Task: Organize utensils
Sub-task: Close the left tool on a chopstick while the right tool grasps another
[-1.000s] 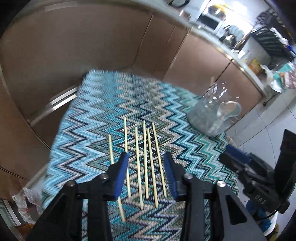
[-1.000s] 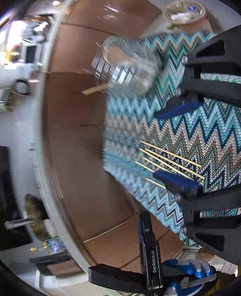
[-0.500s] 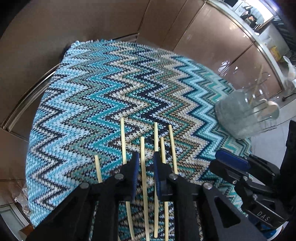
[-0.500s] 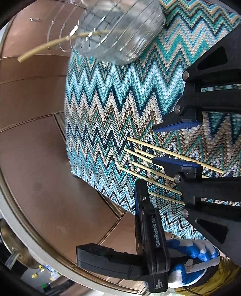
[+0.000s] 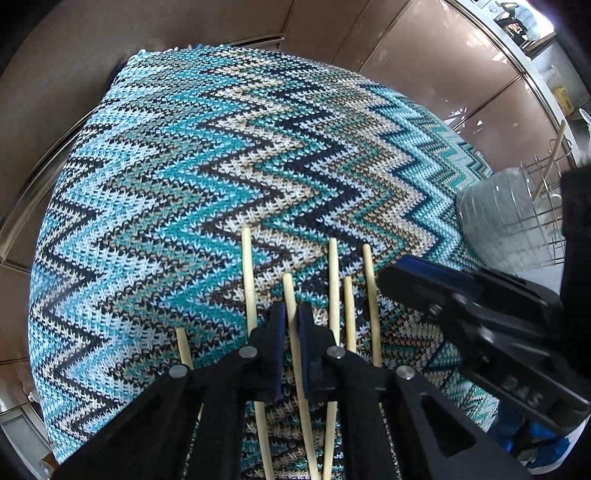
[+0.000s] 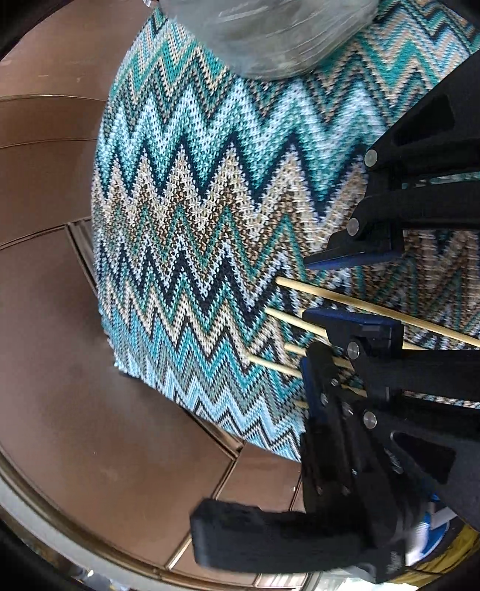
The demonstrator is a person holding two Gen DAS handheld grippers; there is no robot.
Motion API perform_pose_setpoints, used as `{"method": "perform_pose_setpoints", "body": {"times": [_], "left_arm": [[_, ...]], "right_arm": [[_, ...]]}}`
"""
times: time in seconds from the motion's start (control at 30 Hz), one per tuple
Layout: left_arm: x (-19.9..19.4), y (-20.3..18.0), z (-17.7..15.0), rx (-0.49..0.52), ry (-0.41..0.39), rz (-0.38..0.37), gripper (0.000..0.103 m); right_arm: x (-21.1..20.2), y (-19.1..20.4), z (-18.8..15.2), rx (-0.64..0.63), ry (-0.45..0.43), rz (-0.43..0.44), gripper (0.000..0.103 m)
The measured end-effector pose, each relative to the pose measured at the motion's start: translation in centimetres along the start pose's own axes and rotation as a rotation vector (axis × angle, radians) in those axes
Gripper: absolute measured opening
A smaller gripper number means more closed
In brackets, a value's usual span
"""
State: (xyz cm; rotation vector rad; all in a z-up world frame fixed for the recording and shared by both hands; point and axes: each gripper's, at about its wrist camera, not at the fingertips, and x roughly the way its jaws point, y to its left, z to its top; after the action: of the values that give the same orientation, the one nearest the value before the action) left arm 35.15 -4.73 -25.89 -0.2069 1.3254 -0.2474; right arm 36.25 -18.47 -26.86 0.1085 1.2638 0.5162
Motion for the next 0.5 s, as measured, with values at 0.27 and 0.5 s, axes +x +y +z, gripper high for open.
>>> {"method": "perform_pose_setpoints", "body": {"times": [0.27, 0.5], "left_arm": [[0.2, -0.4, 0.2, 0.018, -0.011, 0.000, 0.006], [-1.4, -1.0, -0.4, 0.013, -0.070, -0.015, 0.005]], "right_arm": [[2.6, 0.4, 1.1, -0.020, 0.037, -0.048, 0.011], [0.1, -0.4, 0.1, 0.014, -0.032, -0.010, 0.008]]}}
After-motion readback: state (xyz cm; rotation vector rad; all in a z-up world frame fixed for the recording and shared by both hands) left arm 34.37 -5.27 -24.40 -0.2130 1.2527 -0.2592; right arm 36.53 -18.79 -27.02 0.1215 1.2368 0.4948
